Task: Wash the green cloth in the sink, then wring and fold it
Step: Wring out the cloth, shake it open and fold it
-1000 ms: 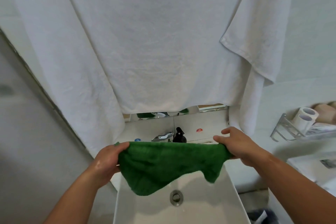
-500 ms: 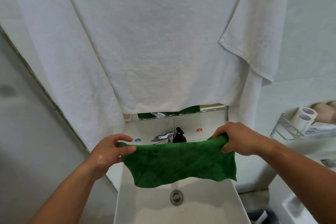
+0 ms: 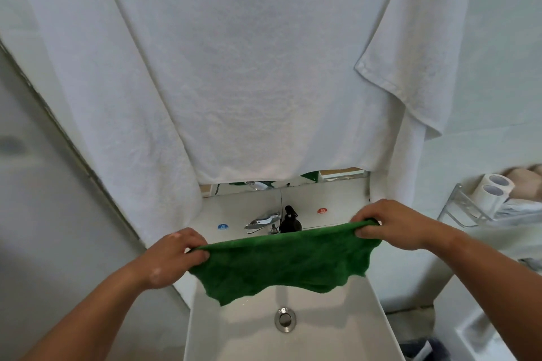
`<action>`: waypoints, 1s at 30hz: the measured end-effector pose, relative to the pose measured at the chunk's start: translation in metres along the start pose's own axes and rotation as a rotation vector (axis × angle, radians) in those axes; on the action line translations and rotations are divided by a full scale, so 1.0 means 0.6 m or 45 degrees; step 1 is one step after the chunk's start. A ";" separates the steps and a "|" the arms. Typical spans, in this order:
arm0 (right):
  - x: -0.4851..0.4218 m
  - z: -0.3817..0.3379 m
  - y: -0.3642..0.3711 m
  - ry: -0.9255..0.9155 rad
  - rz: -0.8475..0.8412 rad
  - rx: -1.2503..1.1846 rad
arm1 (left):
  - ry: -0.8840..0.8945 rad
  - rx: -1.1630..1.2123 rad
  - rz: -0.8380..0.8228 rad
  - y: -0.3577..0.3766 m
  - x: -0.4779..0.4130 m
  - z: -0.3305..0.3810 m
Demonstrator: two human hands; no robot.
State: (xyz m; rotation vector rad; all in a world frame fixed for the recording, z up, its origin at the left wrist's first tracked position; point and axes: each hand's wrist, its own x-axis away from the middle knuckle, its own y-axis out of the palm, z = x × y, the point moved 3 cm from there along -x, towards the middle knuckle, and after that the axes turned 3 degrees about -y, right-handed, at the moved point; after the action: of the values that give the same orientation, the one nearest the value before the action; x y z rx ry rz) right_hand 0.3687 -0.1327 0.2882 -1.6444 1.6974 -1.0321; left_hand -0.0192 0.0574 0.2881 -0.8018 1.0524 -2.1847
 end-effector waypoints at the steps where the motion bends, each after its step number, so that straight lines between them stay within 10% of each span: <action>1: 0.002 0.000 -0.003 0.024 0.010 -0.208 | -0.020 0.272 -0.011 -0.005 0.003 0.000; 6: -0.005 -0.016 -0.009 0.086 0.223 -1.498 | 0.064 1.807 -0.229 -0.006 -0.006 -0.007; 9: -0.001 -0.026 0.040 0.251 0.015 -1.750 | 0.236 2.230 -0.624 0.061 0.009 0.010; 18: 0.019 0.016 0.115 0.706 -0.179 -1.550 | -0.544 1.840 -0.403 0.136 0.022 -0.031; 25: 0.015 0.024 0.105 0.663 -0.228 -1.512 | -0.592 1.566 -0.398 0.113 0.015 -0.021; 30: 0.018 0.006 0.062 0.353 -0.042 -1.396 | -0.184 1.780 -0.323 0.071 0.019 -0.011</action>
State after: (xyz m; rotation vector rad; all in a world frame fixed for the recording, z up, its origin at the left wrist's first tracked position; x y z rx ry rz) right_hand 0.3501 -0.1458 0.2568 -2.1987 2.6934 -0.2872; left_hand -0.0212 0.0301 0.2526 -0.3685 -0.7306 -2.3019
